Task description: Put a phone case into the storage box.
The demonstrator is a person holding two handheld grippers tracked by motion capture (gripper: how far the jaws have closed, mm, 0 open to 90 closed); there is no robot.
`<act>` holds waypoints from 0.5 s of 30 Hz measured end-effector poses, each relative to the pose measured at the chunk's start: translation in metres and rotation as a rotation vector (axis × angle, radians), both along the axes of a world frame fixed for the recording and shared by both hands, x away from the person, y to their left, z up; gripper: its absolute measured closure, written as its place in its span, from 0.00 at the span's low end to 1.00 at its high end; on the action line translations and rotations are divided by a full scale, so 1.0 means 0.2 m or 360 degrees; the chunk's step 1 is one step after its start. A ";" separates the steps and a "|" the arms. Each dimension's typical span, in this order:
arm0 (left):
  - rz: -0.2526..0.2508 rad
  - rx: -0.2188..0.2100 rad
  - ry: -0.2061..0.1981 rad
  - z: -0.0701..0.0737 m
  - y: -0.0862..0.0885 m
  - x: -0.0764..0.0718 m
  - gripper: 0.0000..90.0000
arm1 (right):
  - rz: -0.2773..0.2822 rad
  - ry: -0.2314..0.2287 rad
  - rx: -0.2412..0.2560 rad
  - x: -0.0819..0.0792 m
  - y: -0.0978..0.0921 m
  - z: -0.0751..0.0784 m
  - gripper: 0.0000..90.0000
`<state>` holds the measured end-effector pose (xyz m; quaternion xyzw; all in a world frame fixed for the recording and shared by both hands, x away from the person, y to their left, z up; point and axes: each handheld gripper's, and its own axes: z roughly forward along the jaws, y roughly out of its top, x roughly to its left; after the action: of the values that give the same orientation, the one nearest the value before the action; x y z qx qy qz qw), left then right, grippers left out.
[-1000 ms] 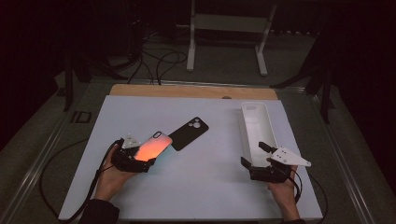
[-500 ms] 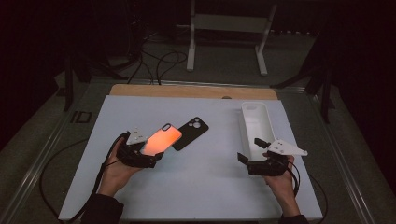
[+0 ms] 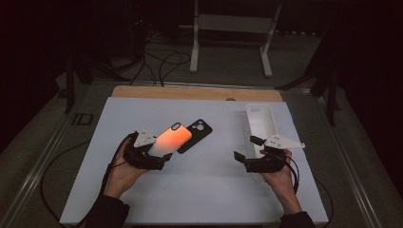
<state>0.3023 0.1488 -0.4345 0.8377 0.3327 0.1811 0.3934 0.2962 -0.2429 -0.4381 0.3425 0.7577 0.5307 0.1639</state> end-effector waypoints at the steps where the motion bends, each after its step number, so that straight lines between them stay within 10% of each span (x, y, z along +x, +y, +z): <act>1: -0.0008 0.0007 -0.0009 0.01 -0.01 0.00 0.19 | 0.0048 0.0024 -0.0007 0.01 0.05 0.01 0.09; 15: -0.0148 0.0003 -0.0069 0.05 -0.17 -0.04 0.19 | 0.0217 0.0107 0.0075 0.07 0.25 0.08 0.09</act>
<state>0.2936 0.1157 -0.4246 0.8484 0.2847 0.1810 0.4078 0.3098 -0.1926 -0.4227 0.3114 0.7717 0.5466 0.0937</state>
